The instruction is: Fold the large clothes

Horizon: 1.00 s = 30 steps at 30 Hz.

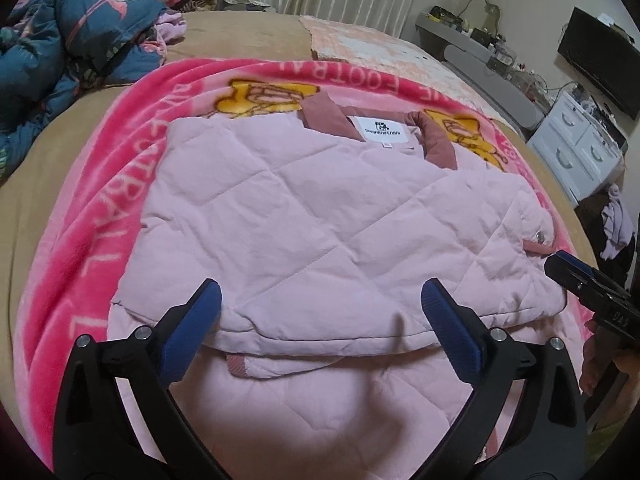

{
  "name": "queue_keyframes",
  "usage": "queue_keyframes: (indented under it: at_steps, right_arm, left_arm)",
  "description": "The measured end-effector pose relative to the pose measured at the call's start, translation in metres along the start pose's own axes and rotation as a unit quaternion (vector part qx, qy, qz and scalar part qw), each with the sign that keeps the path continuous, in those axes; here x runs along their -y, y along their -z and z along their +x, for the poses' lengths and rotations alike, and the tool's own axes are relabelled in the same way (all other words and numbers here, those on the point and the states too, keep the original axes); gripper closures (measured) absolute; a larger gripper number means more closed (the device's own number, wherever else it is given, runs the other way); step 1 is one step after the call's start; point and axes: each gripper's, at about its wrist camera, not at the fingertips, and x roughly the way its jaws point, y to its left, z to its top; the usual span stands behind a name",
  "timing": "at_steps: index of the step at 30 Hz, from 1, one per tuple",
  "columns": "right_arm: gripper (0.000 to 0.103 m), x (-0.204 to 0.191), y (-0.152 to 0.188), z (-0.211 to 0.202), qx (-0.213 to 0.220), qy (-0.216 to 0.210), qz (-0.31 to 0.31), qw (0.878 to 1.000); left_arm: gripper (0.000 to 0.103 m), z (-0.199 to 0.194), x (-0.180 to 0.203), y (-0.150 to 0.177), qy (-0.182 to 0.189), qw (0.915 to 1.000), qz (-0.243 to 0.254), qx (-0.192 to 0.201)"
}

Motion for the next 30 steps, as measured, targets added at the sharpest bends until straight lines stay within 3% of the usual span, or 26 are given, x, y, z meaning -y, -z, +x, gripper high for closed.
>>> queue_keyframes:
  at_steps: [2, 30]
  right_arm:
    - [0.004, 0.000, -0.001, -0.005, 0.008, 0.002, 0.000, 1.000]
    - [0.004, -0.017, -0.015, -0.090, 0.106, -0.016, -0.012, 0.994]
  left_arm:
    - [0.009, -0.005, -0.001, -0.002, 0.000, 1.0000, -0.001, 0.004]
    - [0.009, -0.074, 0.012, -0.008, 0.018, 0.9974, 0.003, 0.069]
